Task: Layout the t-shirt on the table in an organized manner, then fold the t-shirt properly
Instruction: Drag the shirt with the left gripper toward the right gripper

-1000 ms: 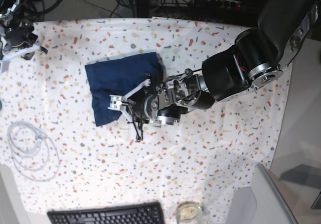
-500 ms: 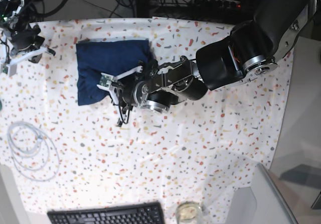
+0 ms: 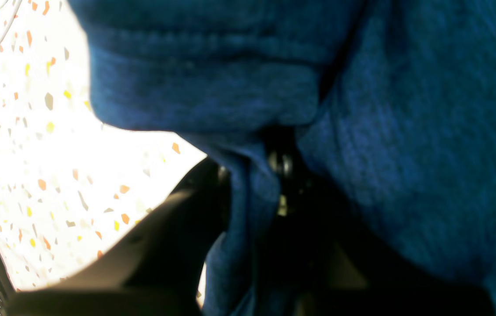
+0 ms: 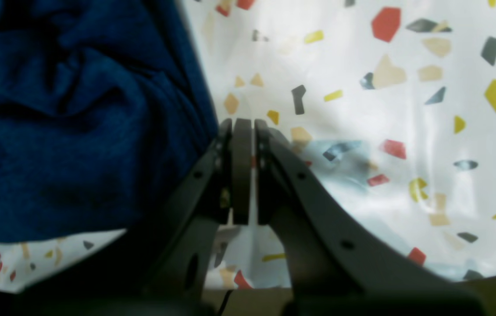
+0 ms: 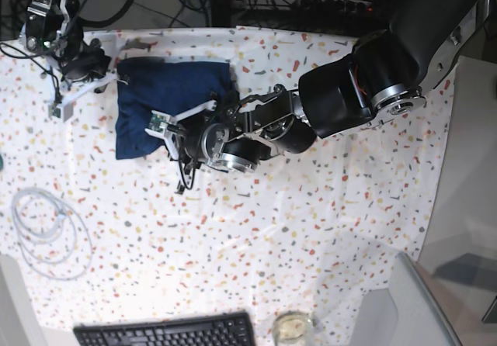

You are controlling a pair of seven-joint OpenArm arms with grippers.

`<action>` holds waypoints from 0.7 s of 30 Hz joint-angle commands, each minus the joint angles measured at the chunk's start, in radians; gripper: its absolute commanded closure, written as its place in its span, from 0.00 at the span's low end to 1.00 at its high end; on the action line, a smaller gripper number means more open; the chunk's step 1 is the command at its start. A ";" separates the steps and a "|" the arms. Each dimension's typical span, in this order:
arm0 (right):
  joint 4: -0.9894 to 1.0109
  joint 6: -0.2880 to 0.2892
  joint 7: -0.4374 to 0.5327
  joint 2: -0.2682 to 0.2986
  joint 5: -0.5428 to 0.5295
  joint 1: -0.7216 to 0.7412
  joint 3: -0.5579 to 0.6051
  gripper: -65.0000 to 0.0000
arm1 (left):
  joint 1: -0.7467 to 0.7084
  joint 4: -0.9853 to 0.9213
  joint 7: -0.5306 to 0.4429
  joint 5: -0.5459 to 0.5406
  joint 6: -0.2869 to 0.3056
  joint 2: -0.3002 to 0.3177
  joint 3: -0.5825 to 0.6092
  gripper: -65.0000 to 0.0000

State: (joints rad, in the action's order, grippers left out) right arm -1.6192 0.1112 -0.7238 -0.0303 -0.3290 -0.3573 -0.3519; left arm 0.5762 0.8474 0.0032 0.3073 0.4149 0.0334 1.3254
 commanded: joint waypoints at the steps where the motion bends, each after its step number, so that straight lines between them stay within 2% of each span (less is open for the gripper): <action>1: -0.014 -0.008 0.017 0.007 -0.006 0.007 0.009 0.98 | 0.011 0.003 0.013 0.005 0.019 -0.005 0.003 1.00; 8: -0.014 -0.011 0.013 0.007 -0.006 0.010 0.017 0.98 | 0.018 0.006 0.014 0.005 0.019 -0.005 0.001 1.00; 9: -0.014 -0.011 0.013 0.007 -0.006 0.010 0.017 0.98 | 0.018 0.006 0.014 0.005 0.019 -0.005 0.001 0.97; 13: -0.014 -0.011 0.011 0.007 -0.006 0.008 0.017 0.98 | 0.034 0.008 0.021 0.005 0.019 -0.005 0.001 0.67; 16: -0.014 -0.012 0.011 0.007 -0.006 0.008 0.017 0.98 | 0.049 0.009 0.073 0.005 0.019 -0.007 0.001 0.53; 21: -0.014 -0.012 0.011 0.005 -0.006 0.010 0.017 0.98 | 0.075 0.011 0.088 0.005 0.020 -0.017 0.001 0.34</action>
State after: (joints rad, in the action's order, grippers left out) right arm -1.6188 0.1032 -0.7254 -0.0303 -0.3317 -0.3496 -0.3317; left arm 0.6266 0.8536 0.0669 0.2993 0.4191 0.0170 1.3273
